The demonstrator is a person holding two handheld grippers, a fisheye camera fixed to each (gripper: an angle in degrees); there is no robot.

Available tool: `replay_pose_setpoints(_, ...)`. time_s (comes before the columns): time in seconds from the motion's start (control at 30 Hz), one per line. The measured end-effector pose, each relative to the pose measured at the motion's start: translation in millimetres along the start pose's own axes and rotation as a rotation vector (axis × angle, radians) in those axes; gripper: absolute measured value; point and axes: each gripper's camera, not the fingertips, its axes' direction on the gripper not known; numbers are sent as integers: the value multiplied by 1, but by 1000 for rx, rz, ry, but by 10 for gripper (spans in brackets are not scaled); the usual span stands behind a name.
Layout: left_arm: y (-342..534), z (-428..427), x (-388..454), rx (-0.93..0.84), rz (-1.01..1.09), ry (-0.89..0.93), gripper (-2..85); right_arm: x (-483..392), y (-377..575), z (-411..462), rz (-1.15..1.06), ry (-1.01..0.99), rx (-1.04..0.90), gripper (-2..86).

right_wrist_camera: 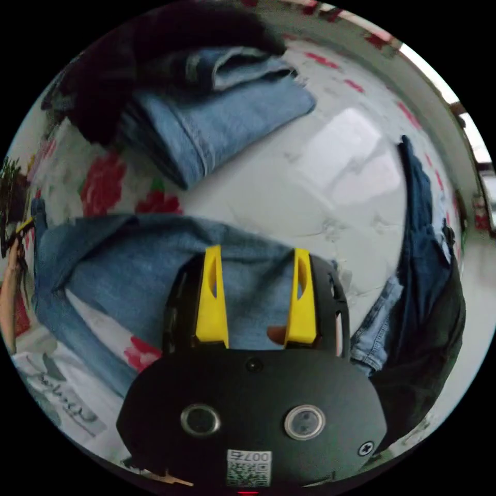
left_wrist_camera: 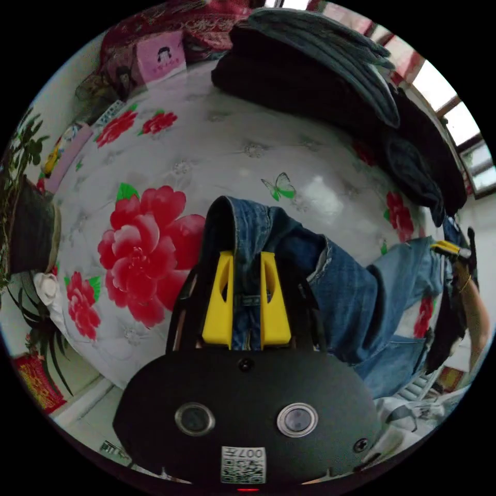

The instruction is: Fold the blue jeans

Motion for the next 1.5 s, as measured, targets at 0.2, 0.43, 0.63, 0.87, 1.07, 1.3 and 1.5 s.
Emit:
replay_pose_setpoints(0.2,8,-35,1,57,-17,37,1,-6,16,-49,-12,-8,172,15)
replay_pose_setpoints(0.43,84,-126,-27,275,-91,154,-5,-37,162,-176,-18,89,603,6)
replay_pose_setpoints(0.63,80,-97,-26,189,-130,214,-5,-44,223,-97,166,-75,296,23)
replay_pose_setpoints(0.87,43,-78,-14,105,-105,121,-5,-54,238,-86,213,-120,268,55)
replay_pose_setpoints(1.07,33,-70,-16,89,-107,98,-4,-52,169,-77,173,-176,270,77)
replay_pose_setpoints(1.3,24,-77,-30,77,-124,93,-3,-64,127,-40,83,85,132,19)
replay_pose_setpoints(1.5,27,-76,-44,71,-207,78,12,56,210,-126,580,61,419,16)
